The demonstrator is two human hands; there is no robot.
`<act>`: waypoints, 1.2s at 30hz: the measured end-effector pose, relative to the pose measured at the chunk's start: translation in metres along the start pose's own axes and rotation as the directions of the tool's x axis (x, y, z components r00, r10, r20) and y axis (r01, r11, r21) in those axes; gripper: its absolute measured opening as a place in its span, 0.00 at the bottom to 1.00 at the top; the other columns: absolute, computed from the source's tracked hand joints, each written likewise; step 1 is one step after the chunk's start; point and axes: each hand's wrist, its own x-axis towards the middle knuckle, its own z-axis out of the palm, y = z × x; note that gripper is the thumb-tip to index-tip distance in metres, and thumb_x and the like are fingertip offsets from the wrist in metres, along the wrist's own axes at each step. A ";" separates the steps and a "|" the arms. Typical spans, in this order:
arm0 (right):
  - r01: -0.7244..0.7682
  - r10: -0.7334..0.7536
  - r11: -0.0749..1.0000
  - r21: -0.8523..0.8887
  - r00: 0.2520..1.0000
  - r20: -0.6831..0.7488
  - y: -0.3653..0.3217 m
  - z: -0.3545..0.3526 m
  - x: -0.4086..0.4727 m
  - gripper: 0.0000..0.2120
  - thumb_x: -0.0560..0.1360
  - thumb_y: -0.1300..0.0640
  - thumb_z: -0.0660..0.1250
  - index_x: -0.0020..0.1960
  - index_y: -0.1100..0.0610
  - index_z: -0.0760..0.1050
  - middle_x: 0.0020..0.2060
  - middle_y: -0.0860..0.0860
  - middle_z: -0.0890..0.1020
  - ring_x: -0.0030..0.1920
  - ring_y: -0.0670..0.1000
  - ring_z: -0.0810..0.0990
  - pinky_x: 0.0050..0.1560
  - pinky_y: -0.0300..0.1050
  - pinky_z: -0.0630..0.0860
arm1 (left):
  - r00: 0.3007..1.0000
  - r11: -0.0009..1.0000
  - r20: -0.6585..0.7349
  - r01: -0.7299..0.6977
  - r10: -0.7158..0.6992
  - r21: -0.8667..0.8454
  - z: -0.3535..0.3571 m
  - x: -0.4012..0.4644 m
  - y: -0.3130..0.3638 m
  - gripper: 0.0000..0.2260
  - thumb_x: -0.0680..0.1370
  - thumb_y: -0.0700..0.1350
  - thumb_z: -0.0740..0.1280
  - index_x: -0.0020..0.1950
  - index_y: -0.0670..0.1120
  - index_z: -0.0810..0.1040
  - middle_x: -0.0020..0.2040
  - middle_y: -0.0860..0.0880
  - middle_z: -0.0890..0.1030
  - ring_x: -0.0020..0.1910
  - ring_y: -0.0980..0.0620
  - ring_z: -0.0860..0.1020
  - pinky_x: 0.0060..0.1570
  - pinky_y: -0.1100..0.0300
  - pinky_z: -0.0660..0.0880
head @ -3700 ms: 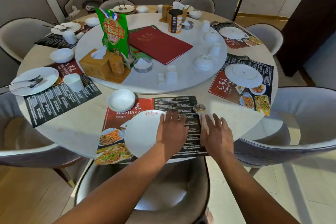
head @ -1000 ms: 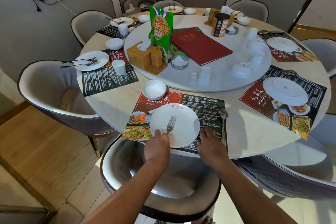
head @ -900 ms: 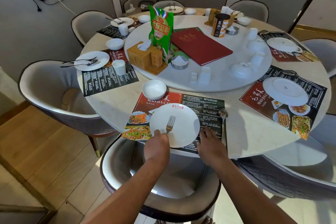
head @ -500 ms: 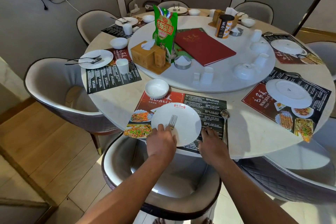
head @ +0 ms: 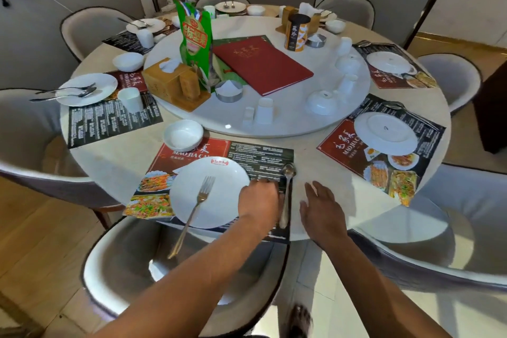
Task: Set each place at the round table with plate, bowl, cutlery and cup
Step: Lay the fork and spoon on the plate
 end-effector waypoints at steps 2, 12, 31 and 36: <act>0.050 -0.049 0.999 -0.020 0.998 0.034 0.014 -0.001 0.010 0.26 0.83 0.48 0.56 0.78 0.54 0.61 0.77 0.53 0.64 0.76 0.55 0.63 0.69 0.53 0.70 | 0.997 0.998 0.051 0.062 -0.062 0.004 0.002 0.016 0.019 0.10 0.80 0.52 0.66 0.51 0.47 0.83 0.46 0.47 0.85 0.44 0.46 0.83 0.42 0.56 0.77; 0.252 -0.250 0.967 -0.048 0.967 0.043 0.056 0.014 0.039 0.26 0.77 0.46 0.64 0.71 0.57 0.73 0.69 0.57 0.74 0.67 0.59 0.74 0.61 0.57 0.75 | 0.938 0.945 0.126 0.328 -0.324 -0.009 0.023 0.050 0.062 0.11 0.83 0.48 0.62 0.55 0.43 0.81 0.48 0.44 0.84 0.47 0.43 0.82 0.43 0.53 0.76; 0.370 -0.374 0.927 0.062 0.921 0.106 -0.051 0.011 0.002 0.31 0.81 0.42 0.57 0.79 0.56 0.58 0.78 0.54 0.60 0.77 0.56 0.58 0.74 0.52 0.62 | 0.825 0.821 -0.089 0.533 -0.558 -0.206 -0.006 -0.056 -0.046 0.13 0.80 0.40 0.60 0.57 0.47 0.82 0.53 0.43 0.81 0.50 0.42 0.82 0.51 0.50 0.78; 0.346 -0.351 0.936 0.058 0.923 0.159 -0.064 0.021 -0.010 0.31 0.81 0.42 0.57 0.79 0.56 0.58 0.79 0.56 0.59 0.78 0.59 0.56 0.76 0.54 0.60 | 0.814 0.812 -0.070 0.561 -0.576 -0.161 -0.004 -0.068 -0.075 0.12 0.82 0.46 0.61 0.58 0.47 0.83 0.52 0.46 0.83 0.51 0.46 0.82 0.49 0.55 0.79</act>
